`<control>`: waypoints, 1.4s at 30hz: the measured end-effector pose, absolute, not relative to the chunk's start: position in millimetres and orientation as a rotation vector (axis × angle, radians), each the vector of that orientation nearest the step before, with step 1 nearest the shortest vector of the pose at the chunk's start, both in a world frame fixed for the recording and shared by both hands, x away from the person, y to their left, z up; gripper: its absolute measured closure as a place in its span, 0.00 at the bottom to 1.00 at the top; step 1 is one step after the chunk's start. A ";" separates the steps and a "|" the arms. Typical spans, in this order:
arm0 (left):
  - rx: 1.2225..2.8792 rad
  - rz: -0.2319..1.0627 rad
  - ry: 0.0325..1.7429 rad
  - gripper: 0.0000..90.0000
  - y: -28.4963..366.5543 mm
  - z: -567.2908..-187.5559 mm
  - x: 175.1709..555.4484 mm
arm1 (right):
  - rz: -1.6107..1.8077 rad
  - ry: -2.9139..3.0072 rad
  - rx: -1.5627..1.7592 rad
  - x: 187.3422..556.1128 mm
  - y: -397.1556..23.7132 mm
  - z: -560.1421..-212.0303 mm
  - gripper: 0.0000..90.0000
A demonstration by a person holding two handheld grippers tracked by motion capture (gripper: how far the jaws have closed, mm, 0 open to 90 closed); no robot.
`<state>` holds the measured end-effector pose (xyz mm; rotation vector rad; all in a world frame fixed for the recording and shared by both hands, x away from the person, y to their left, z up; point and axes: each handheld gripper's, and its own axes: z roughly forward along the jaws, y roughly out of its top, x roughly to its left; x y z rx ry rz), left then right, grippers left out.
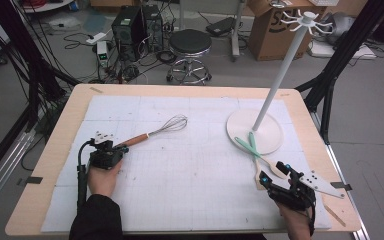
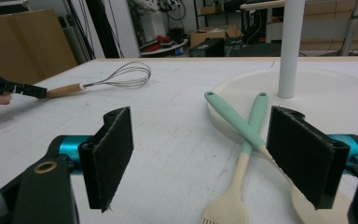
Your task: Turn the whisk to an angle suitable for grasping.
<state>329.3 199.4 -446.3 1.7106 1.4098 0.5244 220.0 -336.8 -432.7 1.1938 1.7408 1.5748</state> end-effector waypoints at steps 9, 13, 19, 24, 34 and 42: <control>1.692 0.519 1.379 1.00 186.1 -429.4 360.3 | 1.571 1.756 1.194 220.4 -334.9 -433.9 0.24; 1.710 0.489 1.385 1.00 174.9 -430.3 384.1 | 1.567 1.754 1.189 220.7 -335.7 -434.1 0.24; 1.758 0.491 1.441 1.00 160.1 -447.7 404.5 | 1.573 1.738 1.202 219.2 -340.5 -433.7 0.24; 1.769 0.477 1.417 1.00 154.1 -447.5 402.7 | 1.573 1.745 1.204 219.7 -341.8 -434.2 0.24; 1.888 0.440 1.314 1.00 120.8 -443.2 377.2 | 1.576 1.736 1.202 218.3 -342.5 -432.9 0.24; 1.890 0.425 1.292 1.00 122.5 -442.4 347.9 | 1.581 1.723 1.195 215.3 -344.0 -431.3 0.24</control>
